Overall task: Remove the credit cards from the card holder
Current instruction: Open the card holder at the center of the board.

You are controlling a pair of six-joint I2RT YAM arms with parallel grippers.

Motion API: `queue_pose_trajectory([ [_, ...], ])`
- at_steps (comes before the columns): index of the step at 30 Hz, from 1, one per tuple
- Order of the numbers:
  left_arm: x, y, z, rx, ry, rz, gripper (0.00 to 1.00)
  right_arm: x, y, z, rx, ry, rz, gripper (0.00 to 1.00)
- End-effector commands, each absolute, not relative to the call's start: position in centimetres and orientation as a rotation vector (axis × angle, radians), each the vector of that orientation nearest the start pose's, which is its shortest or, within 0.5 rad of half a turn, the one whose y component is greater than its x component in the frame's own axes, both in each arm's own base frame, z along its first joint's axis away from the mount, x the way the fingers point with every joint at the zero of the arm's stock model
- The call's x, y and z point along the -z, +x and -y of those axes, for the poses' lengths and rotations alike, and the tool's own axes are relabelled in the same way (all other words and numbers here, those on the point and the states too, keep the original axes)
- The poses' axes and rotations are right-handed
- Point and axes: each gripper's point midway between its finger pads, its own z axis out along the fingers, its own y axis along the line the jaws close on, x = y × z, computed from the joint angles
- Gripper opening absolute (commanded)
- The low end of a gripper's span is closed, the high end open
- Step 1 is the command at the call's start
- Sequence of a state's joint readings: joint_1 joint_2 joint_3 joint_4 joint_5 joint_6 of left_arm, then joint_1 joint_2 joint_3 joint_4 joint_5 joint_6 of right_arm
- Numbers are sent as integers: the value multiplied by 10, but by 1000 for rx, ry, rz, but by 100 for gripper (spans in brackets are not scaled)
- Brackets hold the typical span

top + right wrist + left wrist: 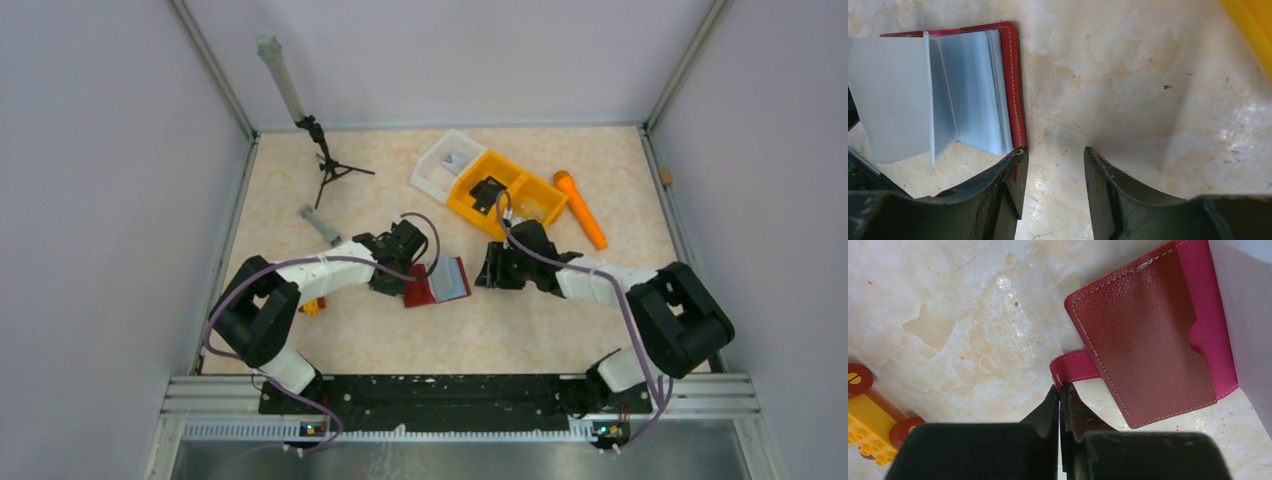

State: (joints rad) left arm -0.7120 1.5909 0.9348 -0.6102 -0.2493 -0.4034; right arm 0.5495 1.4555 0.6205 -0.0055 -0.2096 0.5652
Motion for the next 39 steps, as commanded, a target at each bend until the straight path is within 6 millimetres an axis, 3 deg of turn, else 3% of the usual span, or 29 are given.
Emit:
queue_pose_trajectory([
  [1,-35,245,173,-74,359,-2691,0,-53,270,-255,-851,-110,-2453,46],
  [10,-33,241,183,-43,377,-2688,0,-48,264,-284,-1046,-113,-2449,43],
  [18,-27,236,190,-48,394,-2701,0,-70,264,-305,-1233,-109,-2370,33],
  [26,-29,234,192,-46,401,-2698,0,-89,264,-312,-1310,-119,-2314,21],
  [39,-28,234,196,-57,418,-2698,0,-106,262,-323,-1332,-181,-2287,15],
])
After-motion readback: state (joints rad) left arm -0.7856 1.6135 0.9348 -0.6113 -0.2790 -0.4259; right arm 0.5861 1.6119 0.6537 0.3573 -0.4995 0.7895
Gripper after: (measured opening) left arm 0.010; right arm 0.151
